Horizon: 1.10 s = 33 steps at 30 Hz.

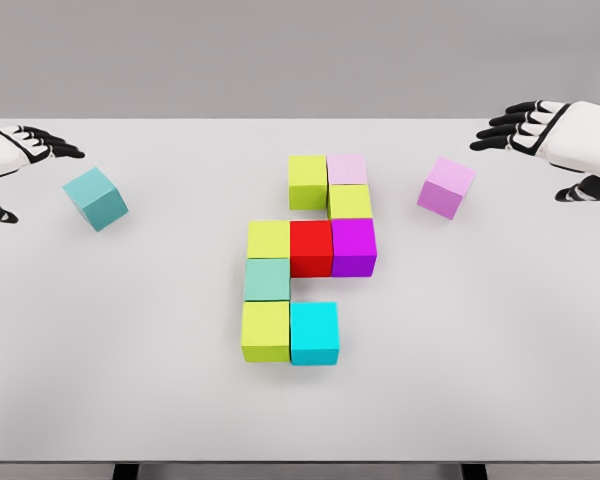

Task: Assemble the squares on the desktop into the number 2

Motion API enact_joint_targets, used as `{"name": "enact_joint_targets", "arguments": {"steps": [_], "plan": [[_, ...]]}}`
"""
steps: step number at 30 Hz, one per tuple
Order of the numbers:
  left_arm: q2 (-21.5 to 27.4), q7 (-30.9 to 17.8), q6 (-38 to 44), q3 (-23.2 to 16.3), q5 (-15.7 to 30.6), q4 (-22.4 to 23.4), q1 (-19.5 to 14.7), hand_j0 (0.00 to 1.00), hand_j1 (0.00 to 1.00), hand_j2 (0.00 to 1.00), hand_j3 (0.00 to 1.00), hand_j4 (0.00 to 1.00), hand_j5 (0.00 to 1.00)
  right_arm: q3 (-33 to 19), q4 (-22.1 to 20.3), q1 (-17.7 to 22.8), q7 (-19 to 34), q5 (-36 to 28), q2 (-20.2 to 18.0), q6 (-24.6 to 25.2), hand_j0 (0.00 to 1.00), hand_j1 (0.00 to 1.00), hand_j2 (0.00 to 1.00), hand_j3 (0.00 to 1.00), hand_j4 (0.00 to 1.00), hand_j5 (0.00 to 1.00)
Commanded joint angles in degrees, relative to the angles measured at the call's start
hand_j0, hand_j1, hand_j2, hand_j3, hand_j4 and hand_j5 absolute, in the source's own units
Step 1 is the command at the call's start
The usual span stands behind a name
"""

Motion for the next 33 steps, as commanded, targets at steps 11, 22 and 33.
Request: {"name": "enact_joint_targets", "arguments": {"steps": [11, 22, 33], "plan": [[-3.7, -1.4, 0.1, 0.1, -2.2, 2.7, -1.5, 1.0, 1.0, 1.0, 1.0, 1.0, 1.0, 4.3, 3.8, -3.0, 0.0, 0.6, -1.0, 0.2, 1.0, 1.0, 1.0, 1.0, 1.0, 1.0], [-16.4, -12.0, 0.1, 0.1, -5.0, 11.9, -5.6, 1.0, 1.0, 1.0, 1.0, 1.0, 1.0, 27.6, 13.3, -22.1, 0.0, 6.8, 7.1, 0.2, 1.0, 1.0, 1.0, 1.0, 1.0, 1.0], [-18.0, -15.2, 0.1, 0.4, -5.3, 14.3, -7.6, 1.0, 1.0, 1.0, 1.0, 1.0, 1.0, 33.5, 23.8, -27.1, 0.0, 7.5, 12.9, 0.2, 1.0, 1.0, 1.0, 1.0, 1.0, 1.0]]}}
